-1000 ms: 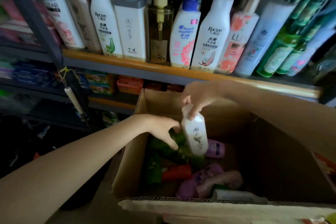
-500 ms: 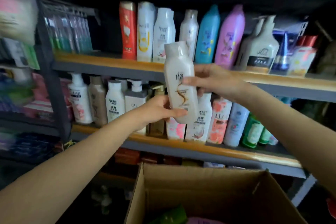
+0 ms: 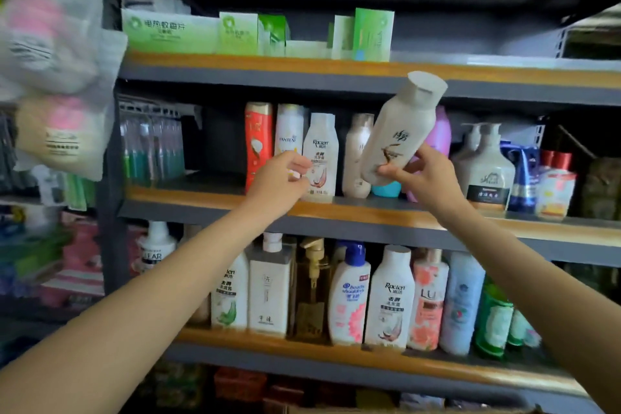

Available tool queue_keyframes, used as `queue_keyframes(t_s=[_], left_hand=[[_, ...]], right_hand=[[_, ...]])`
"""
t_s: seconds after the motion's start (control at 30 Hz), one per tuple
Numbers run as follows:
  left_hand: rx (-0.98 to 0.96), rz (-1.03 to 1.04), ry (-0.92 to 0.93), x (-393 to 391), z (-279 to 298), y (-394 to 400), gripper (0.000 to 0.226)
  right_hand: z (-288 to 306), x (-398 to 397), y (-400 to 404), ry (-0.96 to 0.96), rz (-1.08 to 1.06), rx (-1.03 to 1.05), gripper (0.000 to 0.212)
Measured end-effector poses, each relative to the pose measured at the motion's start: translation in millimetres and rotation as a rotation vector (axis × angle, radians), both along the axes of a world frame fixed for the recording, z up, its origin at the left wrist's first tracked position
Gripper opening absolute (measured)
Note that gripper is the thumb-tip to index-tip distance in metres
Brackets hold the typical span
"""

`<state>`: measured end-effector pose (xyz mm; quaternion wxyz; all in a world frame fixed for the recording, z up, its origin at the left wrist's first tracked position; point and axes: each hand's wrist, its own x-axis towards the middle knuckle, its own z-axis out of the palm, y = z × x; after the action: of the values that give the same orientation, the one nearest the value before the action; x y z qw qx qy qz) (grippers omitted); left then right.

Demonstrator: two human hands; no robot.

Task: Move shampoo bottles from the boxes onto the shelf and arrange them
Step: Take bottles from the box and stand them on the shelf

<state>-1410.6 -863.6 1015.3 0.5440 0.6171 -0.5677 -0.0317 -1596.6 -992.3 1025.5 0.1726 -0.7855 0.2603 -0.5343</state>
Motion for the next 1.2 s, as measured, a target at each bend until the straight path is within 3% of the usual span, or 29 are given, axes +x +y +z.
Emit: queue_keyframes(t_s=[0.17, 0.37, 0.57, 0.7, 0.93, 1.1, 1.2], left_hand=[[0.048, 0.113, 0.027, 25, -3, -8, 0.026], [0.106, 0.169, -0.154, 37, -11, -16, 0.029], [0.137, 0.178, -0.246, 39, -10, -28, 0.027], [0.134, 0.147, -0.288, 29, -3, -45, 0.027], [0.17, 0.119, -0.345, 9, 1, -74, 0.024], [0.196, 0.146, -0.405, 4, -2, -81, 0.027], [0.214, 0.163, -0.427, 5, -4, -84, 0.028]], right_hand=[[0, 20, -24, 0.111, 0.064, 0.129, 0.038], [0, 37, -47, 0.245, 0.145, 0.344, 0.032], [1, 19, -72, 0.271, -0.146, 0.487, 0.031], [4, 4, -80, 0.179, -0.119, 0.596, 0.03], [5, 8, -79, 0.288, -0.087, 0.565, 0.056], [8, 17, -78, 0.316, -0.068, 0.54, 0.032], [4, 28, -78, 0.323, -0.069, 0.538, 0.031]])
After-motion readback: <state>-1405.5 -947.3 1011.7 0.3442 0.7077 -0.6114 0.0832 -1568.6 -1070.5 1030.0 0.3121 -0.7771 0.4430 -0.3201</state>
